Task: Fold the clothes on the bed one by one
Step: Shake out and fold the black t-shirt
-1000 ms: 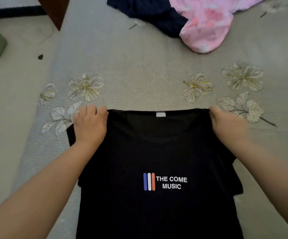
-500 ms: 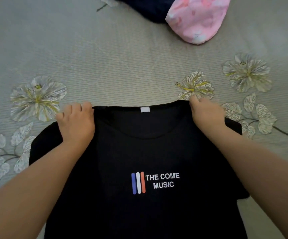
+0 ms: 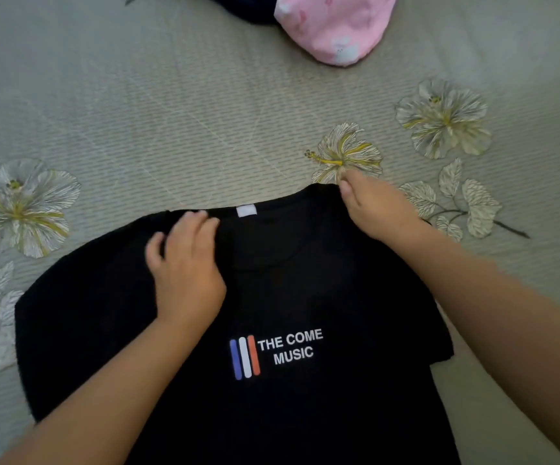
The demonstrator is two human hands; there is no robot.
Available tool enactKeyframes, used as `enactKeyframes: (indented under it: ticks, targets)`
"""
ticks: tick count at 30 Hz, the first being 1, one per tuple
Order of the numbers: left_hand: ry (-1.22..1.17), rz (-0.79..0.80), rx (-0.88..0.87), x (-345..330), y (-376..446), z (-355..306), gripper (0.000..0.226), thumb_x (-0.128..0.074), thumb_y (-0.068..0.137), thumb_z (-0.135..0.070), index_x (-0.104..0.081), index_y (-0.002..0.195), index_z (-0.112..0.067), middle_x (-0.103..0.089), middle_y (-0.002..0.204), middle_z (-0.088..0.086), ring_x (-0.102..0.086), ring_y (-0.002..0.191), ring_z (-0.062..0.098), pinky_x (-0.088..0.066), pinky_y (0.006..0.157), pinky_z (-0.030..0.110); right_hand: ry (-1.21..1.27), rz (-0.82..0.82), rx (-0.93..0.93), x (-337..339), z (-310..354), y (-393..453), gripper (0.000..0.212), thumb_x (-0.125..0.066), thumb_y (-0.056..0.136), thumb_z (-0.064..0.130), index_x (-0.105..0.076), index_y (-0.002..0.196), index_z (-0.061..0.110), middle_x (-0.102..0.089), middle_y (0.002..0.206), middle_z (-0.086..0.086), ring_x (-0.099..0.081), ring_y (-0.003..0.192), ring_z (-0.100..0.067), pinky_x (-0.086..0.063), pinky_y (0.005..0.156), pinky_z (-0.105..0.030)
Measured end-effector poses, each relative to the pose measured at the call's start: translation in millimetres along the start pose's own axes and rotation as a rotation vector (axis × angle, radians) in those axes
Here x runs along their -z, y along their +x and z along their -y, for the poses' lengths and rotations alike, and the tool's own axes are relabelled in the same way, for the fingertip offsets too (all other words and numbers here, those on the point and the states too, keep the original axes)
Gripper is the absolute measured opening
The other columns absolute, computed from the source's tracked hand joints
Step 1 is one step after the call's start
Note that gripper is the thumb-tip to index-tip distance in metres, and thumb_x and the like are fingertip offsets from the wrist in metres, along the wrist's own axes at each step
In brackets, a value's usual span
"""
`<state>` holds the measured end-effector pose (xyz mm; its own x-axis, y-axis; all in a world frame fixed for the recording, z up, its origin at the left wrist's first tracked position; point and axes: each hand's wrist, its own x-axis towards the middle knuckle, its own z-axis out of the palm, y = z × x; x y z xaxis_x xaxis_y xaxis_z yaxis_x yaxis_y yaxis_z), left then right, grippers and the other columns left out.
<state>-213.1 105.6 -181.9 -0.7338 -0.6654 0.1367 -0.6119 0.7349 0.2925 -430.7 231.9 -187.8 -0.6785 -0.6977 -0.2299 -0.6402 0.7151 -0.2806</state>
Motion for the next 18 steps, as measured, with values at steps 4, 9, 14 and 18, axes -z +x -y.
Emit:
enactKeyframes:
  ticks: [4, 9, 14, 18]
  targets:
    - [-0.088, 0.187, -0.147, -16.9, -50.2, -69.5, 0.034, -0.047, 0.082, -0.011, -0.063, 0.109, 0.001, -0.062, 0.118, 0.017, -0.056, 0.113, 0.035, -0.038, 0.092, 0.056, 0.487, 0.064, -0.217, 28.6, -46.5, -31.7, 0.03, -0.035, 0.098, 0.015, -0.052, 0.121, 0.009, -0.056, 0.118, -0.01, -0.05, 0.107, -0.021, -0.033, 0.078, -0.02]
    - [-0.008, 0.293, -0.076, -36.5, -64.4, -80.0, 0.044, -0.051, 0.085, -0.027, -0.06, 0.115, 0.003, -0.057, 0.124, 0.02, -0.053, 0.116, 0.037, -0.037, 0.093, 0.057, 0.712, 0.529, -0.283, 56.3, -94.3, -58.0, 0.027, -0.046, 0.085, -0.013, -0.058, 0.105, 0.001, -0.053, 0.086, -0.009, -0.052, 0.072, -0.016, -0.041, 0.061, -0.013]
    - [-0.024, 0.373, -0.036, -38.2, -64.5, -81.7, 0.063, -0.023, 0.084, -0.037, -0.05, 0.127, 0.0, -0.046, 0.137, 0.017, -0.039, 0.13, 0.032, -0.02, 0.105, 0.047, 0.768, 0.466, -0.249, 59.7, -90.9, -58.7, 0.029, -0.047, 0.085, -0.01, -0.049, 0.06, 0.004, -0.049, 0.059, -0.003, -0.047, 0.056, -0.005, -0.035, 0.062, -0.019]
    - [-0.005, 0.36, -0.023, -41.8, -66.8, -80.7, 0.067, -0.018, 0.084, -0.04, -0.046, 0.131, -0.002, -0.04, 0.142, 0.014, -0.032, 0.134, 0.029, -0.015, 0.109, 0.046, 1.194, 0.433, -0.278, 60.9, -79.0, -60.0, 0.019, -0.038, 0.071, -0.009, -0.052, 0.061, -0.002, -0.055, 0.053, -0.001, -0.053, 0.053, -0.007, -0.04, 0.052, -0.016]
